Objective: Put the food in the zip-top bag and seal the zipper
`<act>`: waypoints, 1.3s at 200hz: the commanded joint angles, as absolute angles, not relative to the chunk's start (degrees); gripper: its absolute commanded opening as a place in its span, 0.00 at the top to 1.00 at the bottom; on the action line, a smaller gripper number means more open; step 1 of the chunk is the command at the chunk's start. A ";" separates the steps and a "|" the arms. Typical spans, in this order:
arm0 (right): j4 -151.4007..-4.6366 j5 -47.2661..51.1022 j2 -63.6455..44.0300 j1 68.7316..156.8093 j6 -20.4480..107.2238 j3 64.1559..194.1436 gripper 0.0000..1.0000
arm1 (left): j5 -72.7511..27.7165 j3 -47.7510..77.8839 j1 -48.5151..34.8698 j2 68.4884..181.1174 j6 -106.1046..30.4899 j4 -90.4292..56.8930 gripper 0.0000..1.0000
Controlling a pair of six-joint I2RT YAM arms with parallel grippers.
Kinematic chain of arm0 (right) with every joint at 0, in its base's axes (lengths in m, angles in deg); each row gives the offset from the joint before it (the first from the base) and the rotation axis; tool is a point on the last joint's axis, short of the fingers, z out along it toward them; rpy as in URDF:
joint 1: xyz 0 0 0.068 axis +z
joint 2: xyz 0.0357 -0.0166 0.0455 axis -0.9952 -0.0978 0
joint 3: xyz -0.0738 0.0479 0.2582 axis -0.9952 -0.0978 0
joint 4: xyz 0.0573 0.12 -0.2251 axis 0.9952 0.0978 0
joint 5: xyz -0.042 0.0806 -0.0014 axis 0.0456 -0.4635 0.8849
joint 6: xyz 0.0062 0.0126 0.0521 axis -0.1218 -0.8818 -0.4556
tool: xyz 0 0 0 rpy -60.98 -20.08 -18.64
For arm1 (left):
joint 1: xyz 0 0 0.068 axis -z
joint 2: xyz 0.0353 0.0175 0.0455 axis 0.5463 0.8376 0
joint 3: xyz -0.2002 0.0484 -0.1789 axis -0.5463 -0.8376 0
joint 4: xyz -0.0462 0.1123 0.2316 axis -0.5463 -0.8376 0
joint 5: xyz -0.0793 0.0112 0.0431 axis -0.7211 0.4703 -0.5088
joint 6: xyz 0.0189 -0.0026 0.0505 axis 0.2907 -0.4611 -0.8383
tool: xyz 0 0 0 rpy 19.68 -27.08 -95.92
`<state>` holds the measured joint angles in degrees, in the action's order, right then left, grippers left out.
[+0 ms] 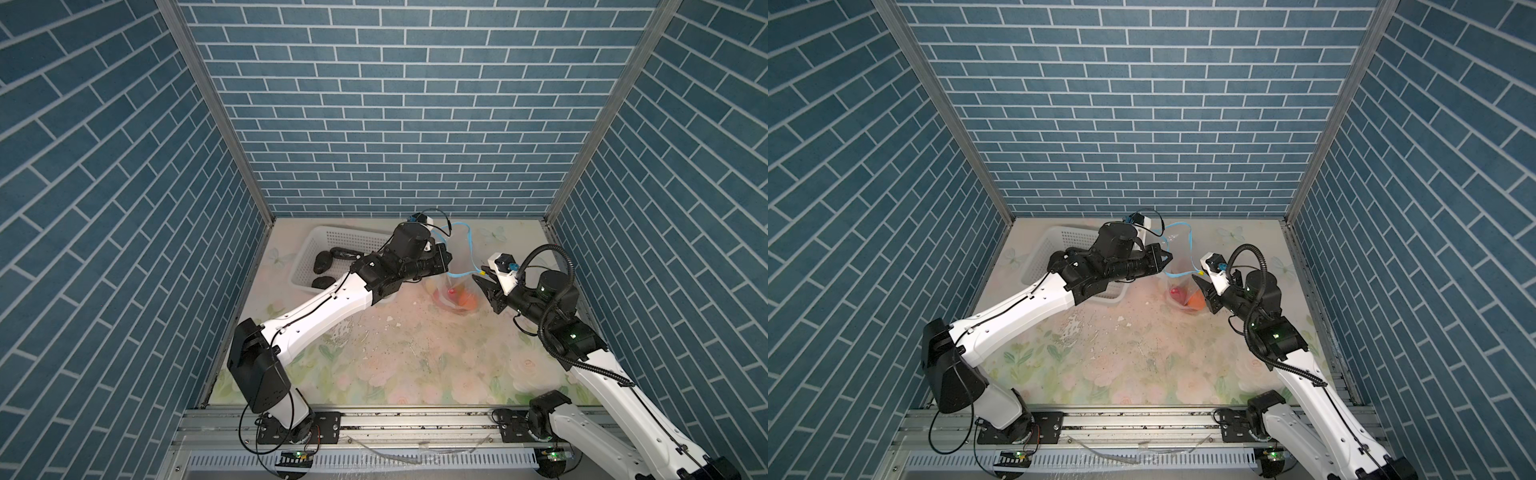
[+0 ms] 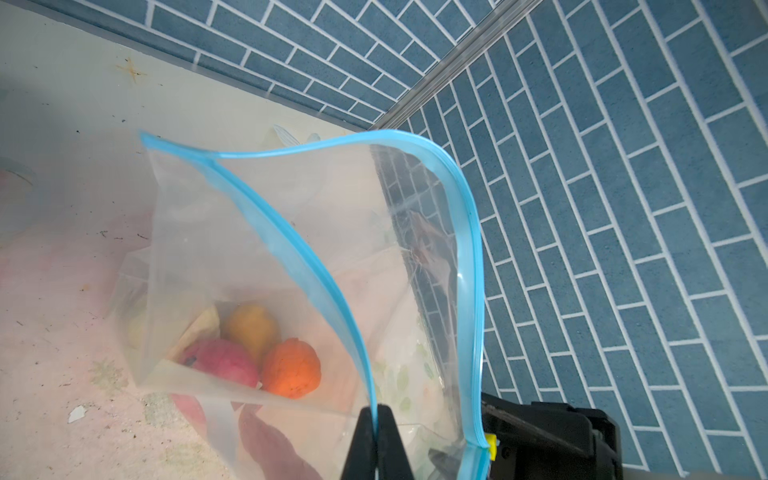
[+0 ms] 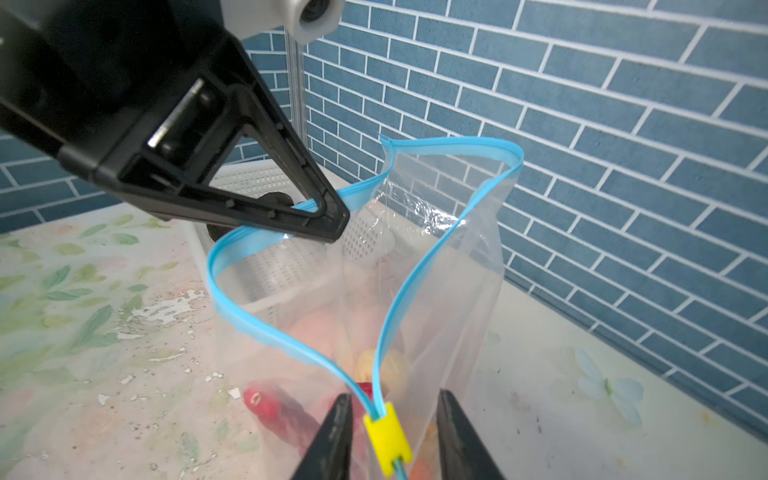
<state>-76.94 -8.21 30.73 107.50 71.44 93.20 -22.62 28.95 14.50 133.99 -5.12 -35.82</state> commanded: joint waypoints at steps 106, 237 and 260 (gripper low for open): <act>-80.29 -16.97 29.49 107.07 75.65 93.76 0.97 | -20.32 27.15 13.91 130.90 -5.45 -35.61 0.95; -88.29 -25.74 25.47 106.98 78.36 90.43 1.00 | -12.89 23.05 5.38 120.92 -17.02 -38.61 0.40; -86.58 -25.73 24.87 106.97 78.95 91.18 1.00 | -13.07 22.35 0.75 120.05 -18.50 -40.37 0.40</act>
